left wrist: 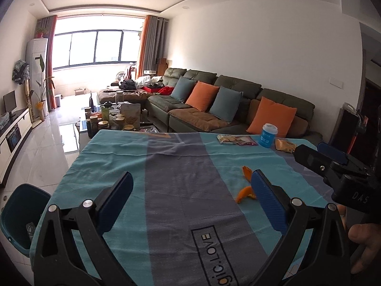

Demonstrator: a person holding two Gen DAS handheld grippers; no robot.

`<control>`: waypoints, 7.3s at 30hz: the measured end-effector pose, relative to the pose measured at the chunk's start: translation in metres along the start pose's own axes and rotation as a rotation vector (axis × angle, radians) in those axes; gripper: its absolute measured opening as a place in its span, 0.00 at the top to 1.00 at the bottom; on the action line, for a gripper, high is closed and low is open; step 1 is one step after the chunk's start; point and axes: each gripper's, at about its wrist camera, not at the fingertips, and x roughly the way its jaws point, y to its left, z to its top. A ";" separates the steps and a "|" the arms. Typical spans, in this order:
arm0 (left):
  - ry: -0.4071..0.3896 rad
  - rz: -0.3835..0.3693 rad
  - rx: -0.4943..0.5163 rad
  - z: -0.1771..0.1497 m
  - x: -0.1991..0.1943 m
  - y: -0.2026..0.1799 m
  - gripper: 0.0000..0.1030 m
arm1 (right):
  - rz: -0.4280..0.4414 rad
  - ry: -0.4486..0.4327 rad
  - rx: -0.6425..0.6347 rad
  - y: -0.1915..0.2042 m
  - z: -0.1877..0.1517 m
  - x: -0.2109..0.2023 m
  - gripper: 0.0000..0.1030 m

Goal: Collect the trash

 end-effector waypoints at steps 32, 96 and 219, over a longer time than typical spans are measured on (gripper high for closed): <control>0.251 -0.121 0.248 -0.036 0.138 -0.073 0.05 | -0.027 0.247 0.137 -0.087 -0.024 0.082 0.07; 0.334 -0.218 0.129 -0.024 0.151 -0.043 0.92 | 0.139 0.438 0.100 -0.063 -0.029 0.134 0.89; 0.087 0.587 -0.351 -0.025 -0.056 0.292 0.05 | 0.495 0.319 -0.242 0.251 0.009 0.152 0.07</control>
